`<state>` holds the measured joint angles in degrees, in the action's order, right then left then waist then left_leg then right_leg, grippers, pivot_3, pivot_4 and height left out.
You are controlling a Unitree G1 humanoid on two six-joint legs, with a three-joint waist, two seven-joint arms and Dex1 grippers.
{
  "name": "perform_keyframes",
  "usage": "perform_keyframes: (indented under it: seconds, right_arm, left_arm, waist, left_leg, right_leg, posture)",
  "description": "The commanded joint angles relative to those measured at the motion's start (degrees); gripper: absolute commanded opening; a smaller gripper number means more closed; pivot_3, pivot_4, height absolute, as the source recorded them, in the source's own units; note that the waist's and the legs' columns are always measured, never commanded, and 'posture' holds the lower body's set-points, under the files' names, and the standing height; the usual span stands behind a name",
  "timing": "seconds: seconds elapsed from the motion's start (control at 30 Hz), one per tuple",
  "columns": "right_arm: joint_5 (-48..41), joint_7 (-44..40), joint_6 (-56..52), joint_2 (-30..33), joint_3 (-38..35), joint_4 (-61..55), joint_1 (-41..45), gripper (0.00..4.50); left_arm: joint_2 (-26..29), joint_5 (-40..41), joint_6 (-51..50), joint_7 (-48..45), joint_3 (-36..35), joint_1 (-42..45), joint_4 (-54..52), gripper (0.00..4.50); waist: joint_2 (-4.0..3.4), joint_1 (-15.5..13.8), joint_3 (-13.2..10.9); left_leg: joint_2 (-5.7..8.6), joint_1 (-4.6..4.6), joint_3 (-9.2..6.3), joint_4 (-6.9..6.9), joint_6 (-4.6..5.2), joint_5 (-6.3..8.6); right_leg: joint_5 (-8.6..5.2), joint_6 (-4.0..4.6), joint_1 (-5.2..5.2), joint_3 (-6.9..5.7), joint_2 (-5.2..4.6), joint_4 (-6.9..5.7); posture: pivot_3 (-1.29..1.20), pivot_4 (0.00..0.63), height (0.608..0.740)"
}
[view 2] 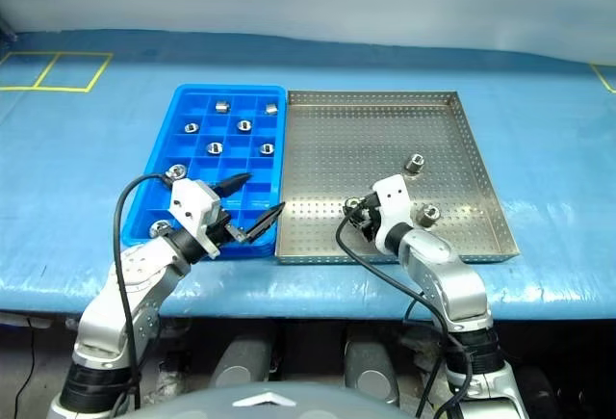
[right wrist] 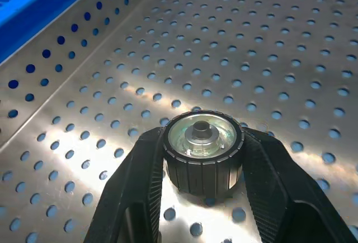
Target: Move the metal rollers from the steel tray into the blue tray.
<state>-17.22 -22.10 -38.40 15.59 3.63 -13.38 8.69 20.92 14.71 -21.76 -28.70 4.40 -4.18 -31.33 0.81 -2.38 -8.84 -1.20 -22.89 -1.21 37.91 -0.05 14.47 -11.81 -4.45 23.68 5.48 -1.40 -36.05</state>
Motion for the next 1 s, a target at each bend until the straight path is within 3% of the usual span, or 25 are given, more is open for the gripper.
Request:
perform_keyframes:
  seconds: [0.03, 0.17, 0.43, 0.63, 1.0]
  right_arm:
    - [-0.1, -1.7, 6.9, -2.5, 0.4, 1.7, 6.3, 1.72]
    - [-1.8, -5.5, 9.5, -5.9, 2.1, 5.6, 12.7, 1.72]
    - [-0.4, -10.3, 10.6, -9.4, 6.6, 13.1, 19.5, 1.72]
    - [4.8, -7.5, 14.3, -11.3, 8.1, 21.6, 23.3, 1.72]
    - [9.0, -1.2, 19.8, -12.3, 5.1, 26.0, 24.7, 1.72]
  left_arm:
    - [0.1, 0.1, 1.4, 1.8, -1.6, -4.0, -7.0, 4.41]
    - [-0.6, -1.7, 1.5, 5.1, -2.4, -10.1, -10.8, 4.41]
    - [-1.5, -6.7, 1.8, 10.4, -1.6, -16.4, -14.3, 4.41]
    - [-2.4, -8.1, 2.4, 12.5, -1.7, -19.9, -16.0, 4.41]
    - [-2.9, -8.4, 2.3, 12.9, -1.2, -19.8, -15.7, 4.41]
  waist:
    - [0.01, -0.3, 0.0]
    - [0.01, -2.3, 0.0]
    - [-0.01, -10.6, 0.0]
    - [-0.04, -18.1, 0.0]
    - [-0.01, -31.9, 0.0]
  left_leg:
    - [-0.01, 0.00, 0.00, 0.00, 0.00, 0.00]
    - [-0.04, 0.04, -0.03, -0.03, 0.00, 0.00]
    - [-0.05, -0.02, -0.38, -0.22, -0.02, 0.00]
    - [-0.19, -0.05, -0.48, -0.38, -0.18, -0.02]
    - [-0.36, -0.99, -0.60, -0.49, -1.11, -0.19]
  right_leg:
    - [0.00, 0.00, 0.01, -0.01, 0.00, 0.00]
    - [-0.01, 0.01, 0.00, -0.06, 0.02, -0.02]
    - [-0.21, 0.34, 0.04, -0.59, 0.00, -0.05]
    - [-0.41, 0.31, 0.19, -0.99, 0.02, -0.07]
    - [-0.50, 0.45, 1.83, -1.38, 0.15, -0.78]
  posture:
    - [0.41, 0.150, 0.740]
    - [0.51, 0.150, 0.740]
    - [0.66, 0.150, 0.740]
    - [0.69, 0.150, 0.740]
    - [0.68, 0.150, 0.740]
